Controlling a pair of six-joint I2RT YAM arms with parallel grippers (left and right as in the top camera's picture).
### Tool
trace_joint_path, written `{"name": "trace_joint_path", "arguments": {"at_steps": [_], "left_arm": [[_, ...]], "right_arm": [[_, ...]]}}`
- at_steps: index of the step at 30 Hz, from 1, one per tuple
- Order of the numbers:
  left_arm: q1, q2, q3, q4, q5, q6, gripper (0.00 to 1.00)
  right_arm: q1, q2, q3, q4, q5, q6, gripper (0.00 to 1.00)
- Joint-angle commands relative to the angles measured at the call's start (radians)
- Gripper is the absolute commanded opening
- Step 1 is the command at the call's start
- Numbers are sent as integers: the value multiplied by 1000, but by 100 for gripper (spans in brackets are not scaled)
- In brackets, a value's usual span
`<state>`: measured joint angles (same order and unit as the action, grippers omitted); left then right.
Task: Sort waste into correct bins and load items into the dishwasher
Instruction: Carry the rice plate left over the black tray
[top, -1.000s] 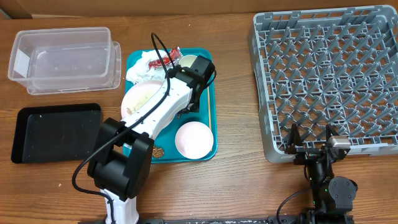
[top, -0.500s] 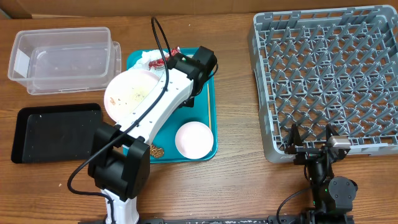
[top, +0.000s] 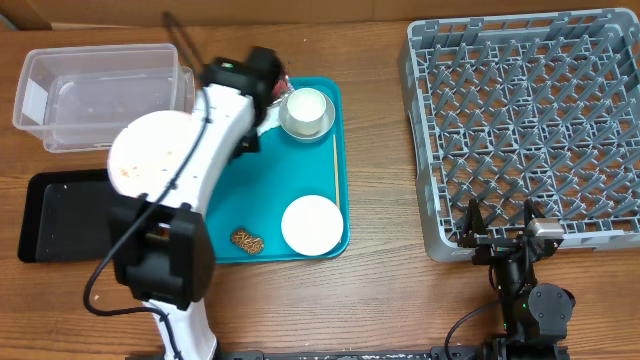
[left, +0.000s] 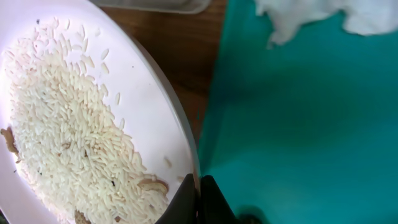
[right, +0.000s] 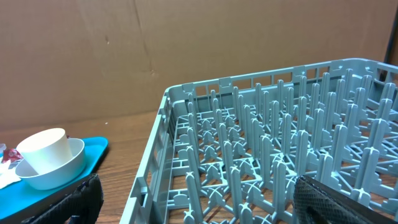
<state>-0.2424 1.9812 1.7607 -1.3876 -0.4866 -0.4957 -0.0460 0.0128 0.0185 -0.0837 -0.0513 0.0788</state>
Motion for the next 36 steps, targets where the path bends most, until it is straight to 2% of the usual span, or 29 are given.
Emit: {"name": "trace_joint_path", "arguments": {"at_steps": [1, 5, 11, 17, 23, 28, 36], "left_arm": [[96, -66, 29, -2, 67, -5, 4], [212, -85, 29, 19, 202, 11, 4], [372, -85, 29, 69, 477, 135, 4], [484, -85, 29, 87, 560, 201, 4], [579, -85, 28, 92, 798, 348, 4], [626, -85, 28, 86, 814, 373, 4], [743, -85, 28, 64, 1035, 438, 4]], "right_arm": [[-5, -10, -10, 4, 5, 7, 100], [-5, -10, -10, 4, 5, 7, 100], [-5, -10, -10, 4, 5, 7, 100], [-5, -10, -10, 4, 5, 7, 100], [-5, -10, -10, 4, 5, 7, 100], [-5, -10, -11, 4, 5, 7, 100], [-5, -10, -10, 4, 5, 7, 100]]}}
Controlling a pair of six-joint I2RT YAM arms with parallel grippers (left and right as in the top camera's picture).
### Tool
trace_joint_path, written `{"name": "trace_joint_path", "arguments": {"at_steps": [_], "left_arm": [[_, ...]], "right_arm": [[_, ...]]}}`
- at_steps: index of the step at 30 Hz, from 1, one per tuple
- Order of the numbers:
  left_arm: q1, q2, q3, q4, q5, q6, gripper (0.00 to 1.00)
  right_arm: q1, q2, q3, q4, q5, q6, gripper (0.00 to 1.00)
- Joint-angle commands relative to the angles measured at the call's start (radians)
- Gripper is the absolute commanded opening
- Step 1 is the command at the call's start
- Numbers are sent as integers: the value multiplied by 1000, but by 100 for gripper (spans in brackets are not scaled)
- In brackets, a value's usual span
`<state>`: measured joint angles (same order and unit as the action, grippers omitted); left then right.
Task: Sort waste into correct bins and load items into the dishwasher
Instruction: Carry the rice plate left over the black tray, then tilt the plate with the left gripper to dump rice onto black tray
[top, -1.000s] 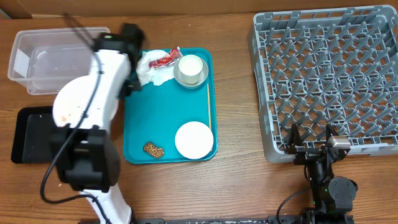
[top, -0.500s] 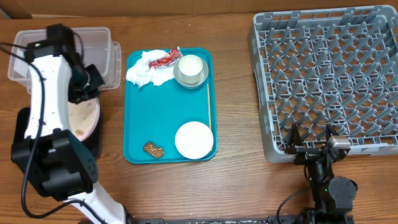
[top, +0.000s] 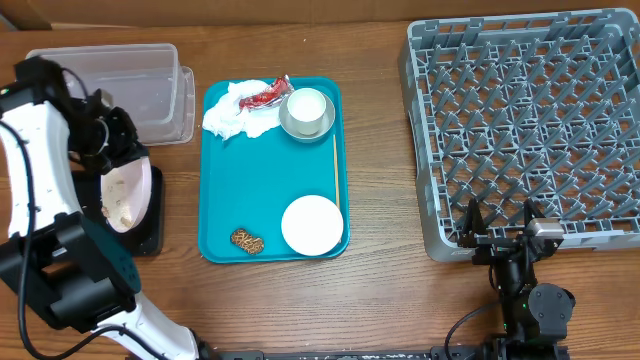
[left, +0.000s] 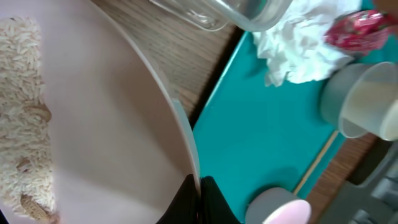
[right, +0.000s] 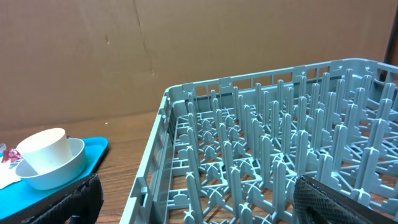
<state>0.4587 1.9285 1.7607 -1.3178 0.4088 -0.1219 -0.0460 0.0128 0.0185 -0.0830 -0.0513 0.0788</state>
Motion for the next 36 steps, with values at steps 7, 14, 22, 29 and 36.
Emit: {"name": "trace_joint_path", "arguments": {"at_steps": [7, 14, 22, 29, 36], "left_arm": [[151, -32, 28, -39, 217, 101, 4], [242, -32, 28, -71, 387, 146, 4], [283, -32, 28, -117, 489, 204, 4], [305, -31, 28, -129, 528, 249, 4], [314, -27, 26, -167, 573, 271, 4]], "right_arm": [[-5, -10, -11, 3, 5, 7, 100], [-5, -10, -11, 3, 5, 7, 100], [-5, -10, -11, 3, 5, 7, 100], [-5, -10, -11, 3, 5, 7, 100], [-5, -10, -10, 3, 5, 7, 100]]}}
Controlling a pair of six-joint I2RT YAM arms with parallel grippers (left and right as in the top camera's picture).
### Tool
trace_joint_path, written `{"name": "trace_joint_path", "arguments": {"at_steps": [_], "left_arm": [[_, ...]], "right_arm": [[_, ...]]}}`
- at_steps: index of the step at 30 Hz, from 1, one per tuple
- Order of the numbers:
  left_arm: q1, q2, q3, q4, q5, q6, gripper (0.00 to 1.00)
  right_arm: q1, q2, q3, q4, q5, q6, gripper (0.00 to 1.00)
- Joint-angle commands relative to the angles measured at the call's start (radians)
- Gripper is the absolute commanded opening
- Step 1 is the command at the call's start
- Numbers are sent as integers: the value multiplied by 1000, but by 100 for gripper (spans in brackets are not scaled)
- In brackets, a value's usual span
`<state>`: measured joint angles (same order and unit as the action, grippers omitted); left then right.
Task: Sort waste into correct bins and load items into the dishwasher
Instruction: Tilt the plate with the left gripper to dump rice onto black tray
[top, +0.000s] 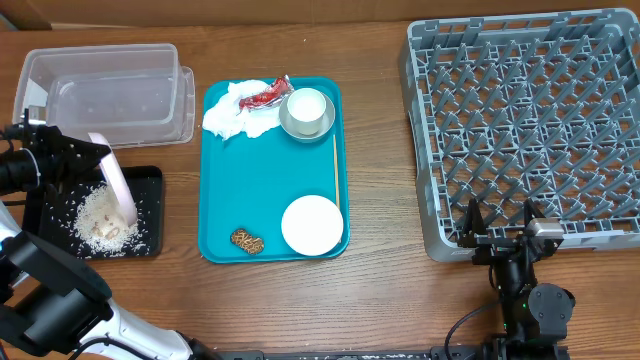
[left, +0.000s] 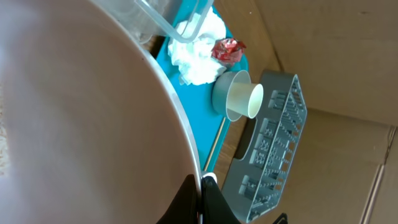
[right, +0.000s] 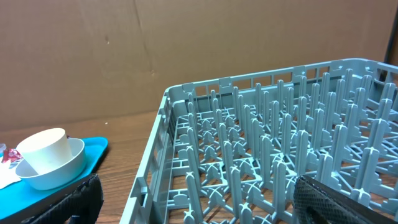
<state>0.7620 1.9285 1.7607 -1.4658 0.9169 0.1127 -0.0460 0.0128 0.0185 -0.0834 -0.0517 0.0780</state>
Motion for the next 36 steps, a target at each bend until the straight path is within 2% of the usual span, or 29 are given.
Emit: {"name": "trace_joint_path", "arguments": {"at_steps": [1, 7, 11, 13, 16, 18, 23, 27, 32, 34, 36], "left_arm": [[11, -27, 26, -27, 81, 54, 4], [14, -27, 26, 1, 68, 64, 4], [34, -19, 26, 10, 74, -49, 4], [43, -19, 26, 8, 109, 1, 4], [56, -19, 26, -38, 126, 2, 4], [65, -19, 26, -57, 177, 89, 4], [87, -18, 25, -43, 200, 61, 4], [106, -17, 25, -11, 131, -5, 4], [124, -16, 24, -48, 172, 43, 4], [124, -16, 24, -69, 254, 148, 4], [124, -15, 24, -67, 262, 171, 4]], "right_arm": [[-5, -10, -10, 3, 6, 8, 100], [-5, -10, -11, 3, 6, 8, 100], [-5, -10, -11, 3, 6, 8, 100], [-5, -10, -11, 3, 6, 8, 100], [-5, -10, -11, 3, 6, 8, 100], [-5, -10, -10, 3, 6, 8, 100], [-5, -10, -10, 3, 6, 8, 100], [-5, -10, -11, 3, 6, 8, 100], [-5, -10, -11, 3, 6, 8, 100], [-5, -10, -11, 3, 6, 8, 100], [-5, -10, -10, 3, 6, 8, 100]]}}
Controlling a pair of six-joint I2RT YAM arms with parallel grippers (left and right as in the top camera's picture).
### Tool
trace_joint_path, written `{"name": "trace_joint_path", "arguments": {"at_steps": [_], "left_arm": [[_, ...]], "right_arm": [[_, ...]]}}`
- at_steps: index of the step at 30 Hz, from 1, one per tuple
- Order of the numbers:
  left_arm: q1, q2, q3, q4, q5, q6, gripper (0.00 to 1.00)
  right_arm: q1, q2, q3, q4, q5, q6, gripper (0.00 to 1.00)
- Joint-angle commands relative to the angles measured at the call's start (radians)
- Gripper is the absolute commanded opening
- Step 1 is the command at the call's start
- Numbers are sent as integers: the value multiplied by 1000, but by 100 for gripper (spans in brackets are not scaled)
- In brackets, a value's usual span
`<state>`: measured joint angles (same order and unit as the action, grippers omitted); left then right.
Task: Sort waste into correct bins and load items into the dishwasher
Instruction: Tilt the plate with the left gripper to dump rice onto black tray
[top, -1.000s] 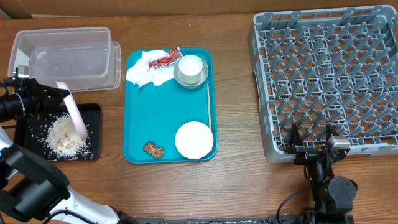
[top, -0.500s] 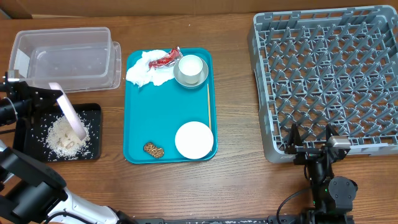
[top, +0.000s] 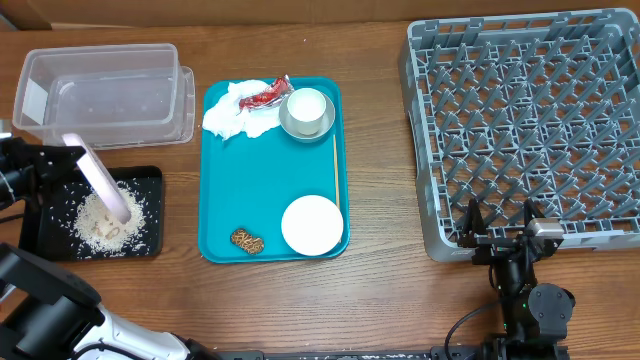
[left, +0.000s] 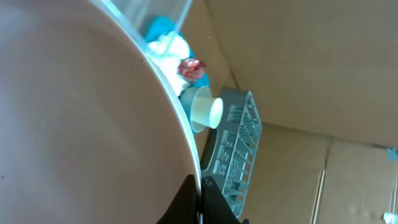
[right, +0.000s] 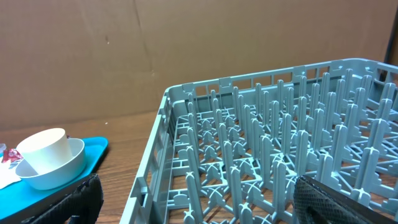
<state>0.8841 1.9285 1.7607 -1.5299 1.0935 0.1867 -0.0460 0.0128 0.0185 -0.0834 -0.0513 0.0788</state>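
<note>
My left gripper (top: 58, 150) is shut on the rim of a pale pink plate (top: 97, 180). The plate stands steeply on edge over the black bin (top: 40, 240). A pile of rice (top: 105, 225) lies in that bin. In the left wrist view the plate's face (left: 81, 124) is bare, with my gripper (left: 200, 185) pinching its rim. The teal tray (top: 225, 190) carries a crumpled napkin (top: 232, 118), a red wrapper (top: 266, 94), a bowl with a cup in it (top: 307, 113), a small white dish (top: 313, 224), a thin stick (top: 335, 170) and a brown scrap (top: 247, 240). My right gripper (top: 500, 225) is open at the grey dish rack's (top: 525, 120) near edge.
A clear plastic bin (top: 105, 95) stands behind the black bin, left of the tray. The rack (right: 261, 155) fills the right wrist view, where my gripper (right: 205, 208) shows only its two fingers at the bottom corners. Bare wood lies between tray and rack.
The plate in my left gripper has shifted a little to the left and changed its tilt, and no rice shows on its face. The rice pile and the right arm are unchanged.
My left gripper held the plate of rice near level at the teal tray's left edge. Then it was tilted over the black bin with rice sliding to one side. Then the rice lay in the bin with the plate on edge, as now.
</note>
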Motion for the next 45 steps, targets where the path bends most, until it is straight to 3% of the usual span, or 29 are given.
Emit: {"name": "trace_joint_path", "arguments": {"at_steps": [1, 17, 27, 45], "left_arm": [[2, -15, 24, -8, 88, 89, 4], [4, -13, 24, -63, 71, 151, 4], [-20, -14, 24, -161, 116, 284, 4], [-268, -153, 24, -158, -39, 277, 4]], "right_arm": [[-5, -10, -10, 3, 5, 7, 100], [-5, -10, -11, 3, 5, 7, 100], [-5, -10, -11, 3, 5, 7, 100], [-5, -10, -10, 3, 5, 7, 100]]}}
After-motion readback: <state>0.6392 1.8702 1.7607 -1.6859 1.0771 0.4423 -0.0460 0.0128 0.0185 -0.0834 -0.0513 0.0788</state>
